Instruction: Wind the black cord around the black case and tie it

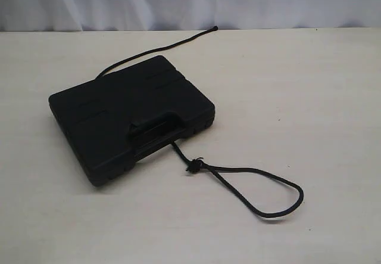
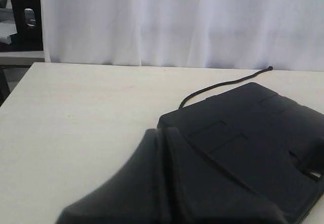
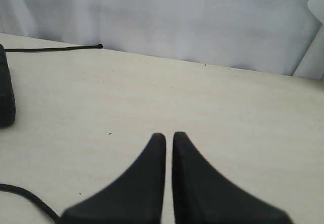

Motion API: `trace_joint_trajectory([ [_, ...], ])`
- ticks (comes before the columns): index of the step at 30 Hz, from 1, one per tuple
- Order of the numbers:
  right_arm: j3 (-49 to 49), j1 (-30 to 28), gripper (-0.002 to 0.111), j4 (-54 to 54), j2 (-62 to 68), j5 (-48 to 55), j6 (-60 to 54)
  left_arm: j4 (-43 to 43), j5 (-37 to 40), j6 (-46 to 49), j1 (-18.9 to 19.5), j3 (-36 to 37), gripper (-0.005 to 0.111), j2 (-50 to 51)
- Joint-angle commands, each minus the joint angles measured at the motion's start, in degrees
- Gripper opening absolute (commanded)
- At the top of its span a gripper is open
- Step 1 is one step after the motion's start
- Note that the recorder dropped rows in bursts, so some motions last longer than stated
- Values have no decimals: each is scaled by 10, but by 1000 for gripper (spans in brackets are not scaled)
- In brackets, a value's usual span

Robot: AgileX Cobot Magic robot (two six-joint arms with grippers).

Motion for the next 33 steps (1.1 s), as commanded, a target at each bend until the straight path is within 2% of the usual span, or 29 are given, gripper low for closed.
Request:
trace_joint_trajectory([
  [1,1,-3,4,-2,-3,-7,-2,-4,-9,1,1,2,0,-2],
  [9,1,-3,4,-2,-3,-8,-2,-4,-14,1,1,2,0,-2],
  [13,1,-3,4,-2,-3,-29,-2,-23,-61,1,1,2,0,-2],
  [16,1,-3,4,42,-3,-77,-2,-78,-160,-2,1,2,0,-2],
  [18,1,-3,4,121,-3,-118,-2,-132,-255,-9,1,2,0,-2],
  [23,1,-3,4,257,-3,-248,0,-157,-456,-119,1,2,0,-2],
  [27,1,-1,4,406,-3,-268,58,-76,-568,-215,1,2,0,-2],
  [30,1,0,4,402,-3,-276,88,24,-630,-218,1,-4,0,-2],
  [33,1,0,4,403,-3,-307,116,72,-666,-218,1,-43,0,3],
])
